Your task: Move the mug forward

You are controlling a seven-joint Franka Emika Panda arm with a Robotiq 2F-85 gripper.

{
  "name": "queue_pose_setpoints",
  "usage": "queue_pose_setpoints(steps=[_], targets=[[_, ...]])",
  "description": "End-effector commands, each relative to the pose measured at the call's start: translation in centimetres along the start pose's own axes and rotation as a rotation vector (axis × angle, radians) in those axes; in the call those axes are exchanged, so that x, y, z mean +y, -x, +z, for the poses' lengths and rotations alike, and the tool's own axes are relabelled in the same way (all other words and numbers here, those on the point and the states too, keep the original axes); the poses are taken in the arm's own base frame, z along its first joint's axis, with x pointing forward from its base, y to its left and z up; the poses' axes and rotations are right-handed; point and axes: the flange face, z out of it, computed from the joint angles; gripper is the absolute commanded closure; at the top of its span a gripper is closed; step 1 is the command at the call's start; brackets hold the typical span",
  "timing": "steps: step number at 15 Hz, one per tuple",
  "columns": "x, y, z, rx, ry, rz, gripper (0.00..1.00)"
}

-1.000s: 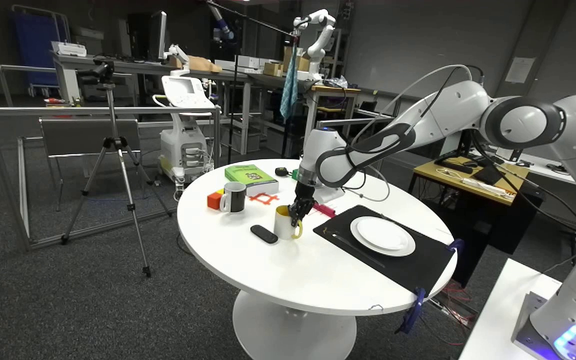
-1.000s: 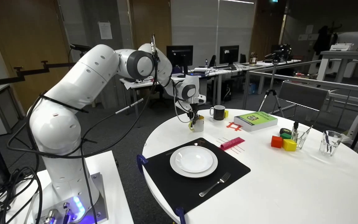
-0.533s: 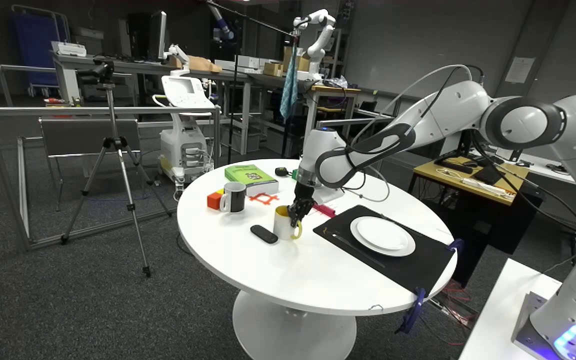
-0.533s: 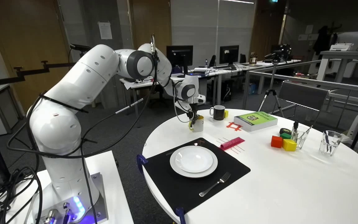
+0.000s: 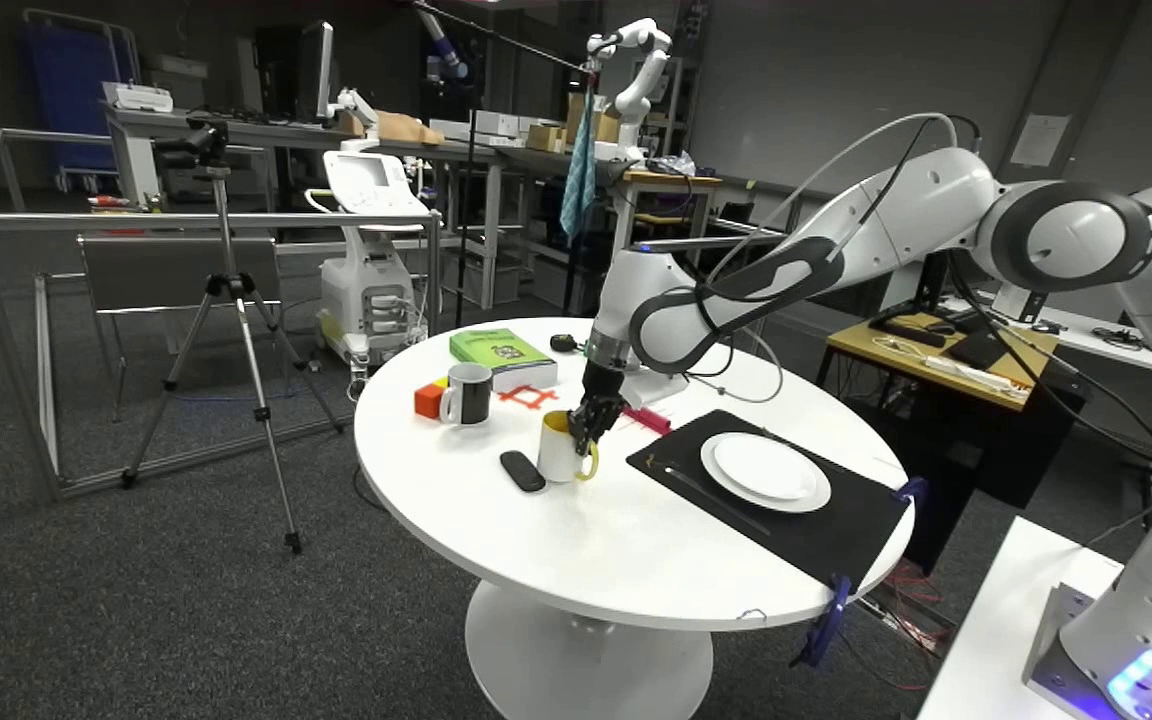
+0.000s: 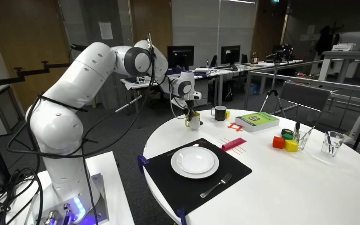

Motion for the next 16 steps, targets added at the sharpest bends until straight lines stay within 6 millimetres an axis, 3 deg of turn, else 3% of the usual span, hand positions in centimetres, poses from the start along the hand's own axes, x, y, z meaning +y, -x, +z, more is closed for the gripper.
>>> queue_pose_setpoints(steps=[1, 6, 16], targets=[[-0.8, 2.8, -3.9, -0.009, 0.058, 0.022, 0.95], [-1.1, 6.3, -5.8, -0.028, 0.087, 0.02, 0.95], [1.7, 12.4, -8.7, -0.018, 0.089, 0.097, 0.95]])
